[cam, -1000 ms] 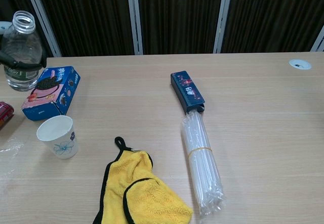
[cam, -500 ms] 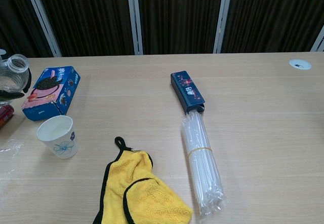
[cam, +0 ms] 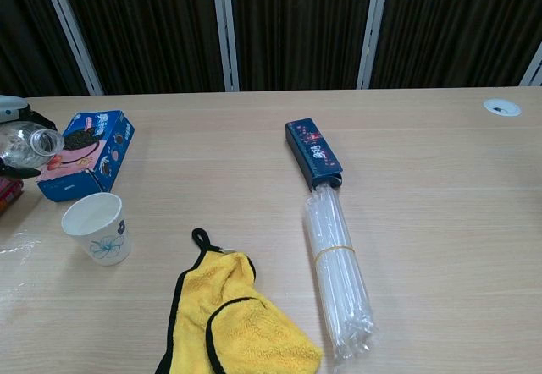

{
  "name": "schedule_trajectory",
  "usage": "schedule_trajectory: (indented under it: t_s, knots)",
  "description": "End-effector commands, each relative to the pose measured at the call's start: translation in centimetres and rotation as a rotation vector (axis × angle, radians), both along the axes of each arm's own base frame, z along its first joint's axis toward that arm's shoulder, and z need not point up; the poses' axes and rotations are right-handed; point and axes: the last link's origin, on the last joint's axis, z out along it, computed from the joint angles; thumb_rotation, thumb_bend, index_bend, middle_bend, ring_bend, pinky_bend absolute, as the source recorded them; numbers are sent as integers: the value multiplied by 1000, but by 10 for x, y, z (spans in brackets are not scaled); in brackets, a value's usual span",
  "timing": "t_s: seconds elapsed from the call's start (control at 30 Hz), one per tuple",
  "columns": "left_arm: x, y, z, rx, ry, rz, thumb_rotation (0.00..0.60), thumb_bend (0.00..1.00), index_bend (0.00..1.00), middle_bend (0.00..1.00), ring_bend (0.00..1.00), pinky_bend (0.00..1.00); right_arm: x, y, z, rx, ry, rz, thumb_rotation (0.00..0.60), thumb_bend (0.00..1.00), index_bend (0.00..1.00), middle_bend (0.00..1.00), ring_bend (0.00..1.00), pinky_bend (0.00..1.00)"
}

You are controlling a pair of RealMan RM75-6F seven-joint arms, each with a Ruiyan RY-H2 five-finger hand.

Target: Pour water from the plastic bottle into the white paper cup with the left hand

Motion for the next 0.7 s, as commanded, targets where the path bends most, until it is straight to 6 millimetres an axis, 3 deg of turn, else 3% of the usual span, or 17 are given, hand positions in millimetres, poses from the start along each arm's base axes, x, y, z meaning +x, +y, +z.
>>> schedule_trajectory:
  t_s: [0.03,0.7]
  knots:
    - [-2,1,-1,-3,21,-9,600,519,670,531,311,350,-1,0,0,-4,5,-4,600,0,0,0,0,0]
    - [6,5,-15,-23,120,-84,600,521,670,531,311,349,-5,-2,3,-14,3,-24,600,0,0,0,0,0]
